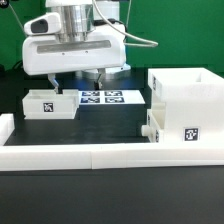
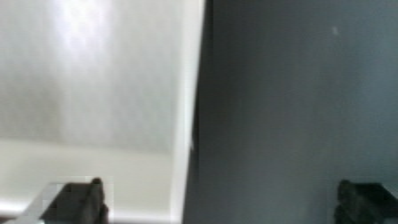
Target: Assemble drawer
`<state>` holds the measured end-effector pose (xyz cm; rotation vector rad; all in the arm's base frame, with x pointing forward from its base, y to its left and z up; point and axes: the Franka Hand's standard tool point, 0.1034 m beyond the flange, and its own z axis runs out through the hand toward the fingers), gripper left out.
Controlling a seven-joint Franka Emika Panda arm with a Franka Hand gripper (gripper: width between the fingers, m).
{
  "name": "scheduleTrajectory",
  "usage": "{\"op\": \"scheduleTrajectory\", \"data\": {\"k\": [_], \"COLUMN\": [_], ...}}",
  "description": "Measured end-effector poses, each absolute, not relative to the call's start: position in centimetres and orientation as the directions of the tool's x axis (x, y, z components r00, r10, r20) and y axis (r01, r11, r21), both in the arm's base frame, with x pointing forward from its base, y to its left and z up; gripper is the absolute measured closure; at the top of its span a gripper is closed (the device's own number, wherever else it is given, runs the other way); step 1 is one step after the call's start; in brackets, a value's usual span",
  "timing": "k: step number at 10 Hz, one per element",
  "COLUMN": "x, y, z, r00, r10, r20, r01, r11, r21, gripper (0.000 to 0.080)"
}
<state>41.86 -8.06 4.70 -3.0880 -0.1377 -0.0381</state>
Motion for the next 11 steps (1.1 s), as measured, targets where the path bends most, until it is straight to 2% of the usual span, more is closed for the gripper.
{"op": "scheduleTrajectory", "data": {"k": [3, 4, 7, 11], "x": [39.0, 39.1, 38.8, 38.3], "y": [-8.4, -8.3, -7.7, -8.2], "z": [3.3, 3.2, 1.0, 0.4], "r00": [0.995, 0.994, 0.994, 0.993], "r10": [0.090, 0.089, 0.078, 0.087], "r20": [0.050, 0.059, 0.077, 0.078], "r01": [0.091, 0.090, 0.080, 0.089], "r11": [-0.995, -0.996, -0.997, -0.996], "r21": [-0.029, -0.026, -0.021, -0.018], "gripper": [0.0150, 0.0150, 0.0150, 0.0150]}}
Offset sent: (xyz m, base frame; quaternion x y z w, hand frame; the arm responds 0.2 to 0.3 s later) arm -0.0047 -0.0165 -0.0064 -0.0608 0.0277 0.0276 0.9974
